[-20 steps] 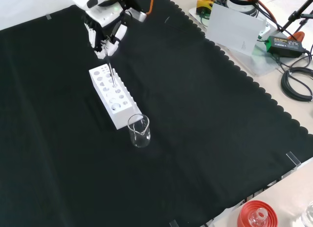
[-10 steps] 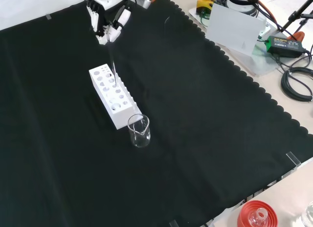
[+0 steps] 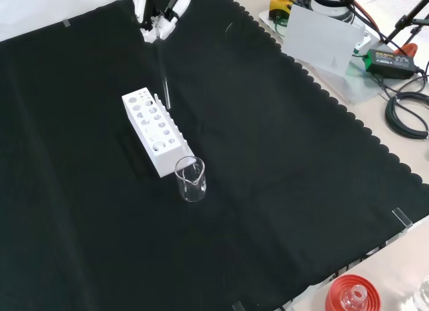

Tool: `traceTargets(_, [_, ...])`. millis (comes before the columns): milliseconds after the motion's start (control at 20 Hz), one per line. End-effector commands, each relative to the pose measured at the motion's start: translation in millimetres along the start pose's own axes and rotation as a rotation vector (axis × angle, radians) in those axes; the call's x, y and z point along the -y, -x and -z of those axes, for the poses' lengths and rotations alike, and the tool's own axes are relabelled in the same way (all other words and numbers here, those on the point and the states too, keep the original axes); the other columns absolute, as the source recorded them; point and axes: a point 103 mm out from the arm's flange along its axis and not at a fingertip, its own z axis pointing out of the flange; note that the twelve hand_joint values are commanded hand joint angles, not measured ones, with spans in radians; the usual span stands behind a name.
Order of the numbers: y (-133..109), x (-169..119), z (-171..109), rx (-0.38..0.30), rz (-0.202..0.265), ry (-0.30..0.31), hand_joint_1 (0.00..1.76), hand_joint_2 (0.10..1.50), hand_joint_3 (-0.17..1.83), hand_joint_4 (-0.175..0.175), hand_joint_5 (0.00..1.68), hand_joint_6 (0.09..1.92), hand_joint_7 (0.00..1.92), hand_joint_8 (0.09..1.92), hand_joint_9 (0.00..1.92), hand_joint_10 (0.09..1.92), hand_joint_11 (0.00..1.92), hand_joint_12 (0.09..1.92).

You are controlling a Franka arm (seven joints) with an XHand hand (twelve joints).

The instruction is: Take the glass rod from the white test tube rack.

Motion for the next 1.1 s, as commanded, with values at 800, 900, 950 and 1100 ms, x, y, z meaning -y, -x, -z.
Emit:
traceTargets(800, [-22, 35, 18, -0.023, 0.007, 0.028, 1.32, 1.07, -0.17, -0.175, 1.2, 0.48, 1.4, 0.54, 1.74, 0.3, 1.61, 0.53])
traceTargets(900, [-25, 34, 17, -0.013, 0.006, 0.027, 1.32, 1.07, -0.17, -0.175, 1.2, 0.48, 1.4, 0.54, 1.74, 0.3, 1.61, 0.53])
traceTargets(950, [-25, 33, 16, -0.01, 0.005, 0.027, 1.32, 1.07, -0.17, -0.175, 1.2, 0.48, 1.4, 0.54, 1.74, 0.3, 1.61, 0.53])
traceTargets(1100, [-25, 34, 17, -0.015, 0.009, 0.025, 1.32, 1.07, -0.17, -0.175, 1.2, 0.48, 1.4, 0.53, 1.74, 0.3, 1.61, 0.53])
